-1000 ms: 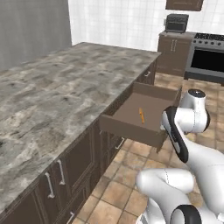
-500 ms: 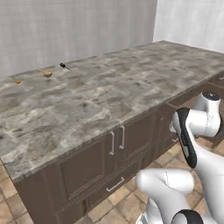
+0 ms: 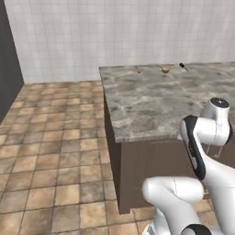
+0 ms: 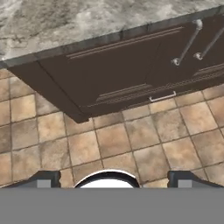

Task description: Pick up the metallic utensils from the counter and place them in the open drawer. Make sure not to pick up any wooden utensils.

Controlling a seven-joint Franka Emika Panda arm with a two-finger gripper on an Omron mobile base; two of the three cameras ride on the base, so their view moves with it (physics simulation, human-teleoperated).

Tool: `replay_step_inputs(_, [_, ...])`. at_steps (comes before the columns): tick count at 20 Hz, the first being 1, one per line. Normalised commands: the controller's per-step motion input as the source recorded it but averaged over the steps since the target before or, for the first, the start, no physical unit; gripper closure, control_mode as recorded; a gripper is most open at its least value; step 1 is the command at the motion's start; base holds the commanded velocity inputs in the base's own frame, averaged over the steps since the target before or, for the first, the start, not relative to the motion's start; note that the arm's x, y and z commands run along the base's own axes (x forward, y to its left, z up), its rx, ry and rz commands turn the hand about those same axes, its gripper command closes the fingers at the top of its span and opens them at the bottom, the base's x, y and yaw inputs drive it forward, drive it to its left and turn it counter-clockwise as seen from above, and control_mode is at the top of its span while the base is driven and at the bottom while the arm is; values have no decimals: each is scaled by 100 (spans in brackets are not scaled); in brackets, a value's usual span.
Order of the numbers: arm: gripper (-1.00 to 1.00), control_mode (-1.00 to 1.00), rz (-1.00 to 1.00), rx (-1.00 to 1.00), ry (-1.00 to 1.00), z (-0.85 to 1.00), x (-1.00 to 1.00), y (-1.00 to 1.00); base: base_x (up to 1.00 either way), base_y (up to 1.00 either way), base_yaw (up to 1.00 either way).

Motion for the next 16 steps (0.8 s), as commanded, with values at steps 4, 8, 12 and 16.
replay_step_inputs(4, [-100, 100, 0, 0, 0, 0, 0, 0, 97, 100, 5])
replay_step_inputs(8, [-100, 100, 0, 0, 0, 0, 0, 0, 95, 100, 0])
replay_step_inputs(12, [-100, 100, 0, 0, 0, 0, 0, 0, 100, 100, -15])
replay_step_inputs(16, [-100, 100, 0, 0, 0, 0, 0, 0, 92, 100, -34])
